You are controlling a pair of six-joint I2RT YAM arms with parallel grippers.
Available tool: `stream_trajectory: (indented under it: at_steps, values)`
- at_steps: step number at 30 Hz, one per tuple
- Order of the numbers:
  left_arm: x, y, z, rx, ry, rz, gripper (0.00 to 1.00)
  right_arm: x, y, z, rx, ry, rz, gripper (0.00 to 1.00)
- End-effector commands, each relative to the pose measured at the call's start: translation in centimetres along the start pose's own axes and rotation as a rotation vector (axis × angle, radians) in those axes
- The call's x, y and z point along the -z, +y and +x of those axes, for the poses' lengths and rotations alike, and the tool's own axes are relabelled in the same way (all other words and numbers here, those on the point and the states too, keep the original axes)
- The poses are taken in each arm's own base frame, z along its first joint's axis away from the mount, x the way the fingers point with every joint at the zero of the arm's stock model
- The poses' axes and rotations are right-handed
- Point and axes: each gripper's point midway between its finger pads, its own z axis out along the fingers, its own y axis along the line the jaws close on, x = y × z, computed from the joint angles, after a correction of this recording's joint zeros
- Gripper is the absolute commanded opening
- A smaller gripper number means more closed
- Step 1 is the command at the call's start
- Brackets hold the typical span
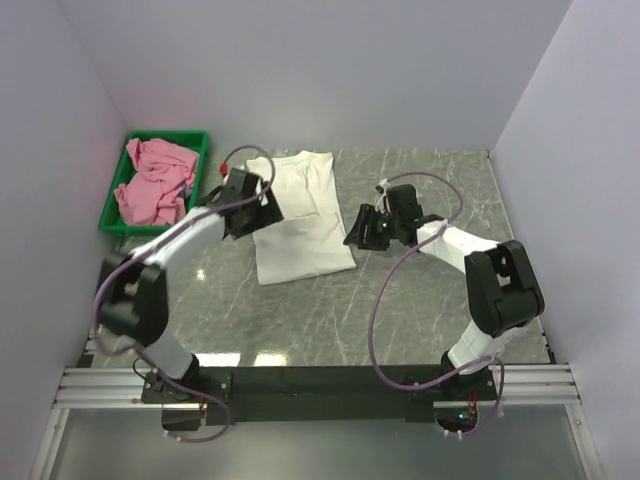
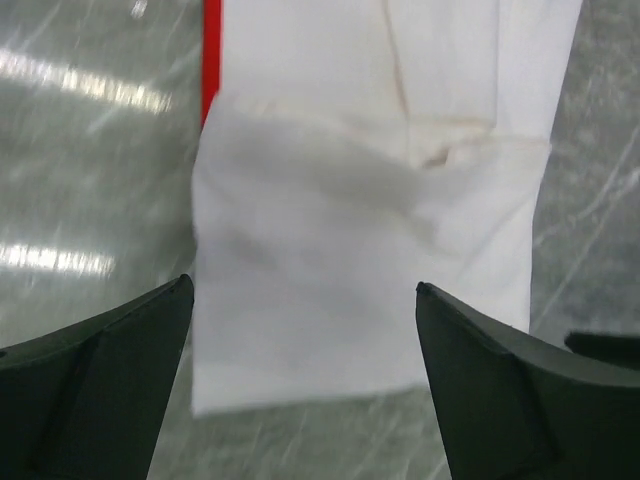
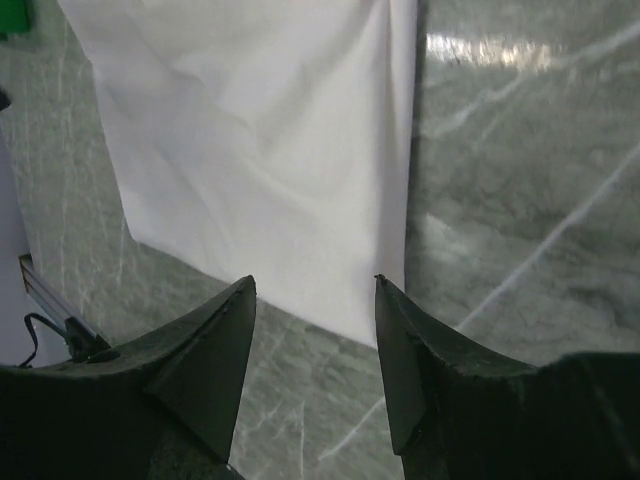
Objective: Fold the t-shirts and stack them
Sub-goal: Fold the tshirt
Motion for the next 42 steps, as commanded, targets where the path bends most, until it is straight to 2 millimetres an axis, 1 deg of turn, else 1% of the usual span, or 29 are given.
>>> stream_trajectory:
  at_steps: [1,2,3,4,5,7,8,9,10,11,17,19,21,24,26,27,28,29,30,31,32,33,34,35,36,37,38,39,42]
  values:
    - [3.8,0.9,2.2,0.066,0.004,0.058,0.98,1.0,0.2,0.6,-0.007,-0.02,-0.037,0.58]
    - [4.4,2.2,4.2,0.07,0.028,0.059,0.98,0.9,-0.2,1.3,-0.015,-0.008,-0.033,0.58]
    - [4.6,2.7,4.9,0.078,0.031,0.064,0.98,0.8,-0.5,1.5,-0.021,-0.008,-0.036,0.58]
    - [4.7,3.1,5.7,0.098,0.039,0.067,0.98,0.7,-0.7,2.4,-0.038,0.016,-0.048,0.58]
    - [4.6,4.2,7.8,0.103,0.077,0.067,0.98,0.5,-0.8,2.5,-0.04,0.018,-0.054,0.58]
    - [4.3,4.7,9.0,0.13,0.094,0.076,0.97,0.1,-1.7,3.4,-0.066,0.041,-0.042,0.58]
    - [4.1,5.5,10.4,0.135,0.126,0.066,0.95,0.0,-1.8,3.7,-0.077,0.047,-0.048,0.58]
    - [3.9,5.6,10.7,0.139,0.13,0.065,0.95,-0.1,-1.9,3.4,-0.089,0.035,-0.061,0.58]
    - [3.7,5.7,10.8,0.152,0.127,0.069,0.93,-0.3,-2.1,3.9,-0.121,0.043,-0.064,0.58]
    - [3.5,6.0,11.4,0.157,0.134,0.063,0.92,-0.4,-1.9,3.7,-0.126,0.034,-0.084,0.58]
    - [2.3,6.2,12.4,0.193,0.153,0.067,0.83,-1.2,-2.4,4.3,-0.205,0.032,-0.092,0.58]
    - [2.0,6.2,12.8,0.194,0.171,0.063,0.8,-1.5,-3.0,4.8,-0.237,0.036,-0.08,0.58]
    - [1.7,6.7,13.3,0.197,0.184,0.047,0.77,-1.7,-3.0,4.9,-0.244,0.038,-0.089,0.58]
    - [1.4,7.0,13.9,0.2,0.197,0.038,0.7,-2.1,-3.1,5.3,-0.264,0.048,-0.094,0.57]
    - [1.3,6.9,14.2,0.2,0.218,0.04,0.63,-2.4,-3.3,5.6,-0.276,0.064,-0.094,0.54]
    - [1.2,6.9,14.5,0.2,0.229,0.04,0.6,-2.5,-3.4,5.8,-0.282,0.071,-0.09,0.52]
    - [1.2,7.0,14.7,0.197,0.241,0.038,0.52,-2.5,-3.4,5.8,-0.283,0.074,-0.09,0.51]
    - [1.2,7.0,14.8,0.2,0.251,0.033,0.48,-2.4,-3.6,6.1,-0.289,0.085,-0.08,0.49]
    - [1.3,7.2,15.0,0.197,0.258,0.024,0.42,-2.2,-3.5,5.9,-0.286,0.082,-0.078,0.41]
    - [1.5,7.4,15.3,0.195,0.27,0.01,0.26,-2.0,-3.6,5.8,-0.272,0.078,-0.076,0.35]
    - [1.7,7.6,15.1,0.191,0.263,0.002,0.17,-1.8,-3.9,6.0,-0.274,0.081,-0.051,0.3]
    - [1.8,7.7,15.1,0.185,0.267,-0.006,0.08,-1.3,-4.0,5.7,-0.257,0.07,-0.043,0.16]
    - [1.9,8.0,15.0,0.181,0.264,-0.02,0.01,-1.1,-4.2,5.4,-0.249,0.065,-0.029,0.09]
    - [2.3,8.5,15.1,0.172,0.275,-0.055,0.01,-0.7,-4.8,5.9,-0.259,0.082,0.008,0.04]
    - [2.4,9.0,15.0,0.158,0.265,-0.083,0.01,-0.2,-5.0,5.6,-0.241,0.076,0.019,0.0]
    - [2.6,9.2,15.1,0.151,0.276,-0.093,0.01,0.1,-5.2,5.7,-0.237,0.083,0.033,0.0]
    - [3.0,9.4,15.2,0.145,0.291,-0.108,0.01,0.6,-5.5,6.6,-0.249,0.117,0.061,0.0]
    - [3.2,9.8,15.5,0.139,0.302,-0.12,0.01,1.0,-5.5,6.8,-0.241,0.123,0.069,0.0]
    - [3.9,10.6,16.4,0.128,0.331,-0.144,0.01,2.3,-5.6,8.4,-0.229,0.169,0.083,0.0]
